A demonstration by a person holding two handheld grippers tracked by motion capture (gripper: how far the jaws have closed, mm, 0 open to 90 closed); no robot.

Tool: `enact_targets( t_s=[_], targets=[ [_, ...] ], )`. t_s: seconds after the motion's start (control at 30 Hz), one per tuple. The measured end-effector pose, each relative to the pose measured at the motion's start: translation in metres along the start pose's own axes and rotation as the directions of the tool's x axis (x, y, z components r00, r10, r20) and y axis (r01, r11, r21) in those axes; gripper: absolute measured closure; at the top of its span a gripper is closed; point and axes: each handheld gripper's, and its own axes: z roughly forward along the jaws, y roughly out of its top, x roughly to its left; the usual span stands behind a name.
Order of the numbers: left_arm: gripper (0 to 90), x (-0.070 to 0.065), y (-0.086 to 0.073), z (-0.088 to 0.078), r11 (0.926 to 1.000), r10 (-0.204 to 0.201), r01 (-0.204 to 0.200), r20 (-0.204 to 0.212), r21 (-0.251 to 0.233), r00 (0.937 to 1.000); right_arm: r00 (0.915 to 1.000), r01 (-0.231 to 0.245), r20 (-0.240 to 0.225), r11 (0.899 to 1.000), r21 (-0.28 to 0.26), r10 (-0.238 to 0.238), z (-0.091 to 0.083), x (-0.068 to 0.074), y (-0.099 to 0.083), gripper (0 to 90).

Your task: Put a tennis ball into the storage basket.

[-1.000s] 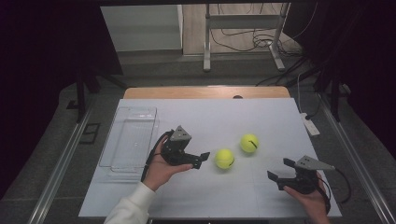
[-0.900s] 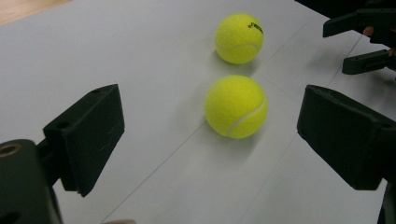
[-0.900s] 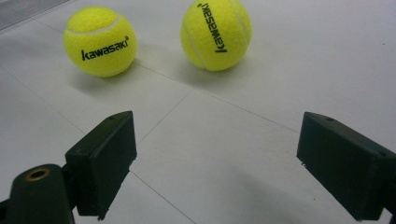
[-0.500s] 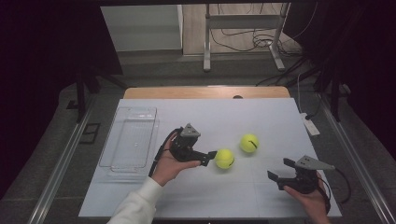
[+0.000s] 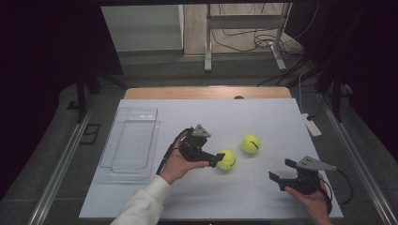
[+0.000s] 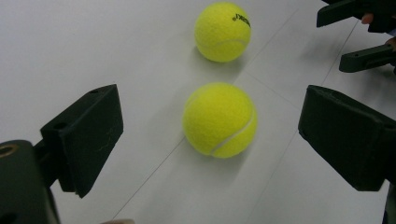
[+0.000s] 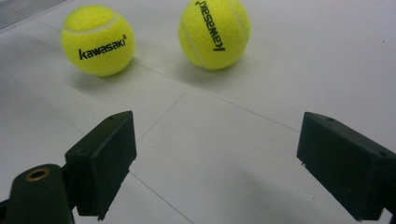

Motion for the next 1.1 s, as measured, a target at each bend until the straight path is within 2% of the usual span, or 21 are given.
enact_targets(
  t_s=[0.33, 1.1],
  targets=[
    [7.0, -0.003, 0.004, 0.014, 0.9994, 0.011, -0.011, 0.012, 0.034, 0.9999, 1.0000, -0.002, 0.001, 1.000, 0.001, 0.002, 0.000, -0.001, 0.000, 12.5],
    [6.7, -0.002, 0.008, 0.030, 0.9968, 0.014, -0.018, 0.041, 0.078, 0.9991, 1.0000, -0.003, 0.002, 1.000, 0.005, 0.003, 0.000, -0.001, -0.001, 12.5]
  ],
)
